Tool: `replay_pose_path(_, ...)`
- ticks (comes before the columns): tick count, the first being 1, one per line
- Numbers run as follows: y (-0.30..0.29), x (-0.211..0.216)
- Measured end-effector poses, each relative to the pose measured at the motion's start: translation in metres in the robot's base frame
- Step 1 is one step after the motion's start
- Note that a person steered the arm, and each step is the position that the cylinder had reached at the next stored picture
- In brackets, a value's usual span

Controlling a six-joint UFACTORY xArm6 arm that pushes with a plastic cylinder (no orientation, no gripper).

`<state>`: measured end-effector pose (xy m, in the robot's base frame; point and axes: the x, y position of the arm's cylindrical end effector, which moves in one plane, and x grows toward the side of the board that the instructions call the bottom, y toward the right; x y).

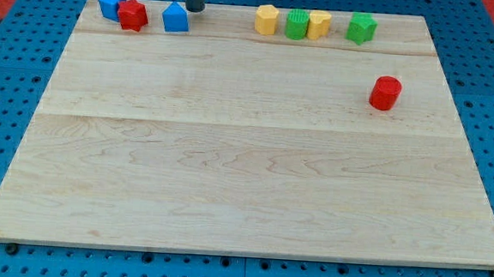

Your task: Push the blue triangle downwards

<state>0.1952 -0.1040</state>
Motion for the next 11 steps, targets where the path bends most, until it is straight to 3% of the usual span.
replay_pose_path(1,-0.026,0.001)
replay_pose_path(4,-0.029,0.066)
replay_pose_path(6,-0.001,0.117)
replay_pose_path(9,-0.06,0.135)
replay_pose_path(11,-0.02,0.166)
